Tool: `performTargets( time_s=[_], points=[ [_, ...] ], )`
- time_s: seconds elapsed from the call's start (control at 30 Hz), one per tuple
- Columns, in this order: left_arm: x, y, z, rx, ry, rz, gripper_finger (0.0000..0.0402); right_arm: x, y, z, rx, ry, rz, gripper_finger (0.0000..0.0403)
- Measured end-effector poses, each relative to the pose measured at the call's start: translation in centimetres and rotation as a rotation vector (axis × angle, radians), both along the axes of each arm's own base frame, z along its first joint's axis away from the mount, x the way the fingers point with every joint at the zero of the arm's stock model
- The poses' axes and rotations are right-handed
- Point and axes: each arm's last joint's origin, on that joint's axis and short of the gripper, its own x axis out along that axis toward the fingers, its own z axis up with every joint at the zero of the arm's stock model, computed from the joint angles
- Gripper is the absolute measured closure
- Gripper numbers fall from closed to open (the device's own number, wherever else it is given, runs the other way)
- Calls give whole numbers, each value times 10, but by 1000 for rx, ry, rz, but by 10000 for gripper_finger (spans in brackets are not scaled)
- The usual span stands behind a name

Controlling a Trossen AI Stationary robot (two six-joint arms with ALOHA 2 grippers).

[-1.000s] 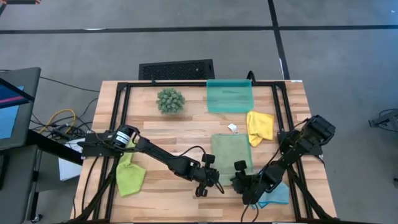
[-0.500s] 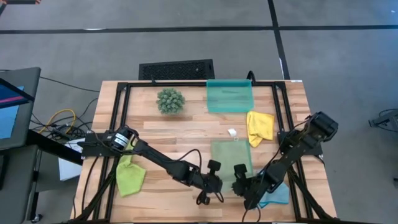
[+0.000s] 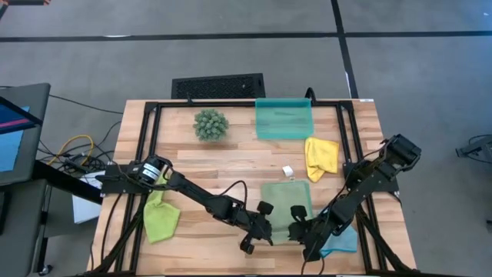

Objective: Roll microfiber towels into tight, uniform cylinder then place into a basket
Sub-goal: Roll the dark green microfiber cloth

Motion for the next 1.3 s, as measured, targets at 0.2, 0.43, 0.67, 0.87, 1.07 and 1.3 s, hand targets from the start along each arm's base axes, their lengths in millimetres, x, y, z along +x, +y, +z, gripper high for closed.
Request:
performTargets(
  time_s=[0.2,0.43,0.67,0.87,1.07,1.3],
  points=[
    [-4,-7,-1,-18,20,-71,400,2,-8,-10,75,-30,-3,387],
    [-13,-16,9,109,-3,-36,400,4,-26,-23,150,-15,-15,379],
    [-15,-17,28,215,-95,96,400,9,-35,-22,208,42,-79,381],
    [-14,-21,31,171,-117,47,400,10,-44,-18,208,63,-124,381],
    [-11,-23,35,96,-151,8,400,17,-56,-27,205,125,-154,380],
    [-10,-13,28,56,-125,47,400,18,-60,-27,199,136,-165,370]
  ],
)
